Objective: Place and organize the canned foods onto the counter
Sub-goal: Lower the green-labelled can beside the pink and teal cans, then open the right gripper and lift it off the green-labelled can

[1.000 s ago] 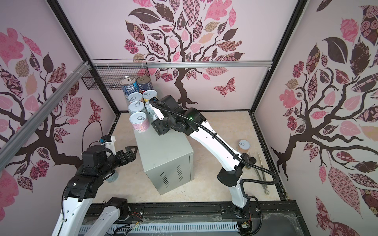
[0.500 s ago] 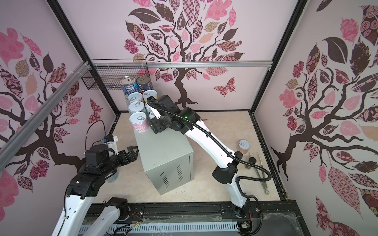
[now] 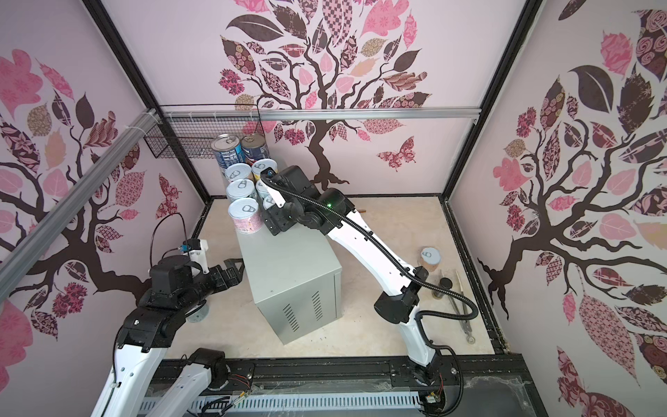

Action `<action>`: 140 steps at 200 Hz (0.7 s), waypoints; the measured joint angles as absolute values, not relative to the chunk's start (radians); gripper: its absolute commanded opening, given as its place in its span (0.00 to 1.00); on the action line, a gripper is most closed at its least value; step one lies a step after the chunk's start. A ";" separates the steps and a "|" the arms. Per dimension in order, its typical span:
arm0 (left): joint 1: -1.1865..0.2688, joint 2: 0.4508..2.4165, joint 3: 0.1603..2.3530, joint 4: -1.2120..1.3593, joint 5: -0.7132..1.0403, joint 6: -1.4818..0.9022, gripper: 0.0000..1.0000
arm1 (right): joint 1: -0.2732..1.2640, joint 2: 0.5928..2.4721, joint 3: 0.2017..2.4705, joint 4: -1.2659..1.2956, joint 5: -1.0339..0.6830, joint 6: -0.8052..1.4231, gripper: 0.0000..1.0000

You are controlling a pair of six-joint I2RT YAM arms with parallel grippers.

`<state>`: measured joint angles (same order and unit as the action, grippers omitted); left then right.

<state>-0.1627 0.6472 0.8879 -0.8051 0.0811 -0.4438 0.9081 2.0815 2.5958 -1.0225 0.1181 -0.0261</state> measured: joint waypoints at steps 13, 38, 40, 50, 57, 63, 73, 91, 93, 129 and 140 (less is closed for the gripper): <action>-0.163 0.640 0.888 -0.805 0.080 -0.444 0.98 | 0.908 2.072 2.577 -1.000 0.111 -0.028 1.00; -0.163 0.626 0.888 -0.805 0.076 -0.444 0.98 | 0.907 2.022 2.494 -0.953 0.091 -0.031 1.00; -0.163 0.625 0.888 -0.805 0.076 -0.444 0.98 | 0.907 2.018 2.487 -0.952 0.089 -0.032 1.00; -0.163 0.620 0.888 -0.806 0.073 -0.444 0.98 | 0.907 1.995 2.463 -0.939 0.085 -0.034 1.00; -0.163 0.616 0.888 -0.806 0.072 -0.444 0.98 | 0.907 1.976 2.447 -0.930 0.085 -0.035 1.00; -0.163 0.614 0.888 -0.807 0.070 -0.444 0.98 | 0.907 1.958 2.433 -0.923 0.085 -0.035 1.00; -0.163 0.610 0.888 -0.808 0.068 -0.445 0.98 | 0.907 1.926 2.411 -0.909 0.086 -0.035 1.00; -0.163 0.606 0.888 -0.809 0.067 -0.446 0.98 | 0.907 1.852 2.350 -0.877 0.086 -0.035 1.00; -0.163 0.606 0.888 -0.809 0.066 -0.446 0.98 | 0.907 1.842 2.342 -0.875 0.086 -0.035 1.00; -0.163 0.606 0.888 -0.813 0.065 -0.448 0.98 | 0.907 1.642 2.116 -0.781 0.083 -0.032 0.86; -0.163 0.607 0.888 -0.816 0.065 -0.448 0.98 | 0.907 1.588 2.044 -0.753 0.082 -0.034 0.80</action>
